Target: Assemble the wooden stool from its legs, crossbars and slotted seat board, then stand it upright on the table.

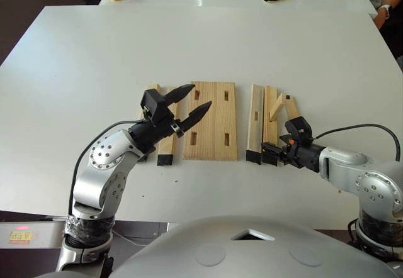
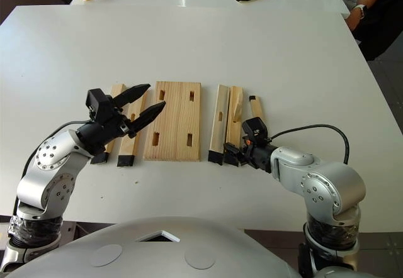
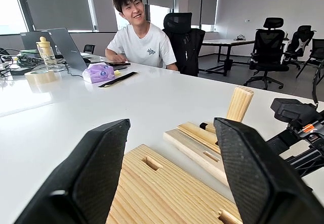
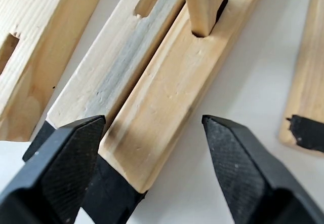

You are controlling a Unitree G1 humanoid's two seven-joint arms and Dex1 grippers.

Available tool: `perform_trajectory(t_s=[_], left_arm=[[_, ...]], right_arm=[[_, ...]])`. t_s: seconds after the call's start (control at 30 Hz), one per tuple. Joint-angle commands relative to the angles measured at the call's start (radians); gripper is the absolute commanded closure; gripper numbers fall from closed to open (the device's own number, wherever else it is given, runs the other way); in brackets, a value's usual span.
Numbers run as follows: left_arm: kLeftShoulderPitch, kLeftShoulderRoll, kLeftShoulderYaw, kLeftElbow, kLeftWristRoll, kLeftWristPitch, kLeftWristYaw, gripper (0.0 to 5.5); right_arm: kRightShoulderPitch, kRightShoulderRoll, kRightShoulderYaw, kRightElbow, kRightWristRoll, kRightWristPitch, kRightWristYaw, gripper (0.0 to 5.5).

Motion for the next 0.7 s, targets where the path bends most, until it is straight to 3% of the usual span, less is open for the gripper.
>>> perform_trajectory(t_s=[0.03,0.27,0.7], left_arm=[[0.007,-0.003,-0.006,-0.011,0.006,0.008,0.017,2.43],[0.026,-0.014,-0.015,-0.017,0.016,-0.005,0.029,2.43],[0.02,-0.02,-0.034,-0.013,0.02,-0.009,0.034,2.43]], right_arm=[[0.009,-0.048,0.04,0.017,-0.056,-0.035,0.018,1.96],[0.01,-0.156,0.112,0.032,-0.149,-0.143,0.069,1.96],[0.036,-0.204,0.183,0.133,-0.267,-0.273,0.126,1.96]])
